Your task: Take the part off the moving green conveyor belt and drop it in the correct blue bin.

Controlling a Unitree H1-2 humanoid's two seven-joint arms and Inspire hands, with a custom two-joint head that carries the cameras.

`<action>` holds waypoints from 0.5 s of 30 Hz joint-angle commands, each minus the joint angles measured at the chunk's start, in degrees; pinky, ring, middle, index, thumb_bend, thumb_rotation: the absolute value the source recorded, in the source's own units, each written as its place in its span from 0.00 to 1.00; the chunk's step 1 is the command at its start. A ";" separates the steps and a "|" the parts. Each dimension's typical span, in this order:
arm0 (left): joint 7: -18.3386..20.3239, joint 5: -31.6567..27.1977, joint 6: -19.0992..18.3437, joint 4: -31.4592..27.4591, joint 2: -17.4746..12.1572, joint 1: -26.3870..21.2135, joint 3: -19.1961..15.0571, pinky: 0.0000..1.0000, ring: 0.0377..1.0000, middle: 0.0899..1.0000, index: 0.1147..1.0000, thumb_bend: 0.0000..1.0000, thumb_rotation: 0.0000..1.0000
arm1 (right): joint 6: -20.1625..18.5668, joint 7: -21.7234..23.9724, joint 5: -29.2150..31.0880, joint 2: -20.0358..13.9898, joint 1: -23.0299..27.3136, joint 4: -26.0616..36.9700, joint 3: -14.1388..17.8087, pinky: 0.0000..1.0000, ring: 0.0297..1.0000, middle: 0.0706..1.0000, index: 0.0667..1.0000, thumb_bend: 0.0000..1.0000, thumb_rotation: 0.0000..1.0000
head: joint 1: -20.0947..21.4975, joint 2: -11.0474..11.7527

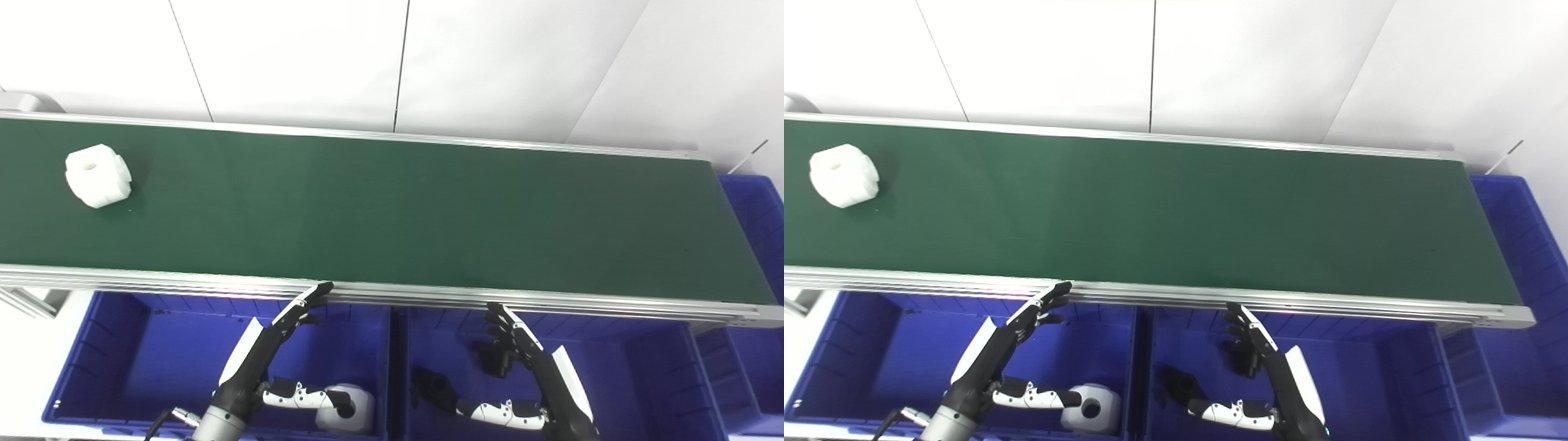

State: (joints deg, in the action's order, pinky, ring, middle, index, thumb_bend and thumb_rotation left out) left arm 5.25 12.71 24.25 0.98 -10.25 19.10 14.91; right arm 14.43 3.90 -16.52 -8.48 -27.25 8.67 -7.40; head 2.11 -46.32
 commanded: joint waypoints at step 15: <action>0.73 -1.28 0.15 -2.69 0.39 0.20 -0.78 0.79 0.87 0.90 0.88 0.81 0.24 | -1.07 -0.10 0.37 0.18 -0.43 3.82 0.13 0.79 0.83 0.86 0.90 0.85 0.24 | -0.09 -0.68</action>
State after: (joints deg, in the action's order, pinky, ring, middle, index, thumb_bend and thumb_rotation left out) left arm 5.87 12.19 23.90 -0.04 -10.02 19.29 14.40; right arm 14.07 4.00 -16.36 -8.42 -27.40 10.15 -7.39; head 2.02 -46.93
